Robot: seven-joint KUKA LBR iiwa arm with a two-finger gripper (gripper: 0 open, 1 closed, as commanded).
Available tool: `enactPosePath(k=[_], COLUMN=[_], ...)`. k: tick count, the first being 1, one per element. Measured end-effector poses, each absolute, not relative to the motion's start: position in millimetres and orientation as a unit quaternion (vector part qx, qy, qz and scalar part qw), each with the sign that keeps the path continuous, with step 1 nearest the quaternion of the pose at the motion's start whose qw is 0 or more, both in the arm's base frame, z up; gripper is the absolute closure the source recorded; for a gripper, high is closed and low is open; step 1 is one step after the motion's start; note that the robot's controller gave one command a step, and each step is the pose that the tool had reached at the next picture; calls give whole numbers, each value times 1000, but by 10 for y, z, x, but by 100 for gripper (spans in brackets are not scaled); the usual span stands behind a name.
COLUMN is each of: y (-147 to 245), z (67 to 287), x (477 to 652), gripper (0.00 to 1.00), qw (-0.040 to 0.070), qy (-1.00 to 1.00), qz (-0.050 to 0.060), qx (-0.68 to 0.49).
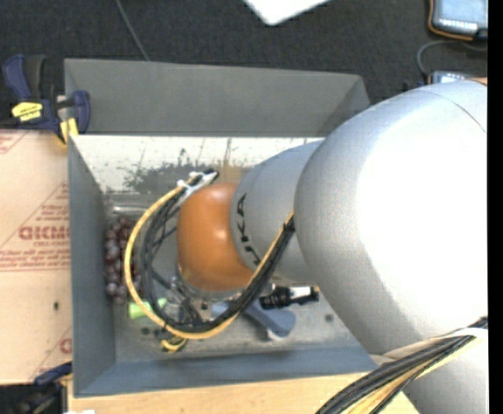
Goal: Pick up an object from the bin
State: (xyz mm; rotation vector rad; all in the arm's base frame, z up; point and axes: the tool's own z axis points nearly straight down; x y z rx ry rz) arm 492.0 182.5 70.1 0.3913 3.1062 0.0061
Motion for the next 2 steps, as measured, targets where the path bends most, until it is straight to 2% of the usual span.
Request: enactPosePath(k=[1,2], y=[1820,1811], z=[735,916], x=[4908,4890], gripper=[100,100], qw=[4,0], qy=[992,992], qz=[1,0], qx=[125,125])
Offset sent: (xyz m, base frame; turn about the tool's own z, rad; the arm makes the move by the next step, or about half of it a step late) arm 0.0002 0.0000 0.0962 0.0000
